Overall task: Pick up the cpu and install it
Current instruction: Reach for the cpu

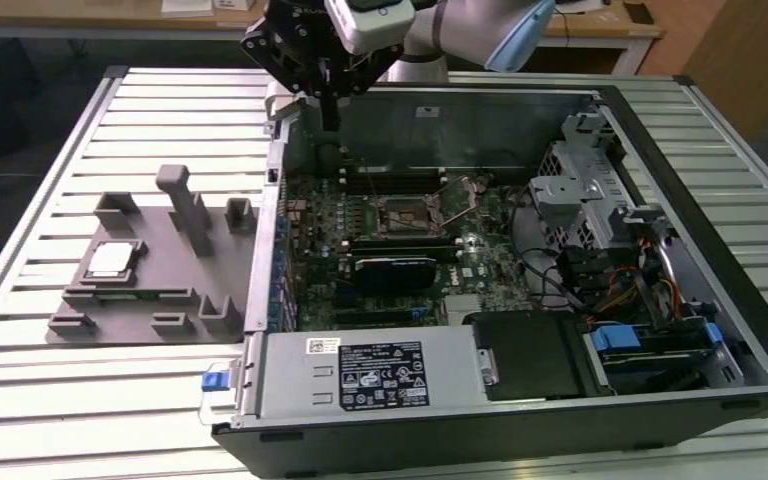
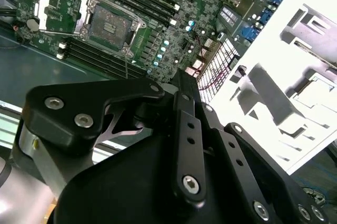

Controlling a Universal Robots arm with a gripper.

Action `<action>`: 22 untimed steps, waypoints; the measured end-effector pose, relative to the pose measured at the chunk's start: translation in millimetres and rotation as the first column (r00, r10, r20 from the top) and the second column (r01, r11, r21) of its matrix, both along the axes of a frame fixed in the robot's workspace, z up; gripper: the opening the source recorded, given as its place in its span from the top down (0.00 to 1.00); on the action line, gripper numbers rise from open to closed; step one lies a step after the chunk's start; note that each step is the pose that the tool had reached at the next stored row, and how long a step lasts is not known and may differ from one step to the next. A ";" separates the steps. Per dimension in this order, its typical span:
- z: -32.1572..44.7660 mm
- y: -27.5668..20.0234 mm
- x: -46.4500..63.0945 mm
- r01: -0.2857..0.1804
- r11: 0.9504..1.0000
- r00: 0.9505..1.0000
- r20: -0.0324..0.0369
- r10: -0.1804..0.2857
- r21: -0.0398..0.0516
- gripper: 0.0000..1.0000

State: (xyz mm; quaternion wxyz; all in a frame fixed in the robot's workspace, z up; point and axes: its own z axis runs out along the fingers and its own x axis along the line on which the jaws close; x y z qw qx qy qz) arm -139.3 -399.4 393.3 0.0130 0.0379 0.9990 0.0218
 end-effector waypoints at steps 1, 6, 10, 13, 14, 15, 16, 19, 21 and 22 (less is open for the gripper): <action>0.0 0.0 -1.0 0.000 1.000 1.000 0.000 0.000 0.000 0.89; 0.0 -0.2 -4.6 0.000 1.000 1.000 0.000 0.000 0.000 0.89; 0.0 -0.5 -7.6 0.000 1.000 1.000 0.000 0.000 0.001 0.89; -0.1 -0.8 -10.1 0.001 1.000 1.000 0.000 -0.001 0.001 0.89; -0.1 -0.9 -10.7 0.001 1.000 1.000 0.000 -0.001 0.001 0.89; -0.1 -1.0 -11.4 0.001 1.000 1.000 0.000 -0.001 0.001 0.89; -0.1 -1.1 -12.0 0.001 1.000 1.000 0.000 -0.001 0.001 0.89; -0.2 -1.3 -14.1 0.001 1.000 1.000 0.000 -0.001 0.001 0.89; -0.4 -1.7 -15.2 0.001 1.000 1.000 0.000 -0.001 0.001 0.89; -0.7 -1.9 -15.7 0.001 1.000 1.000 0.000 -0.001 0.001 0.89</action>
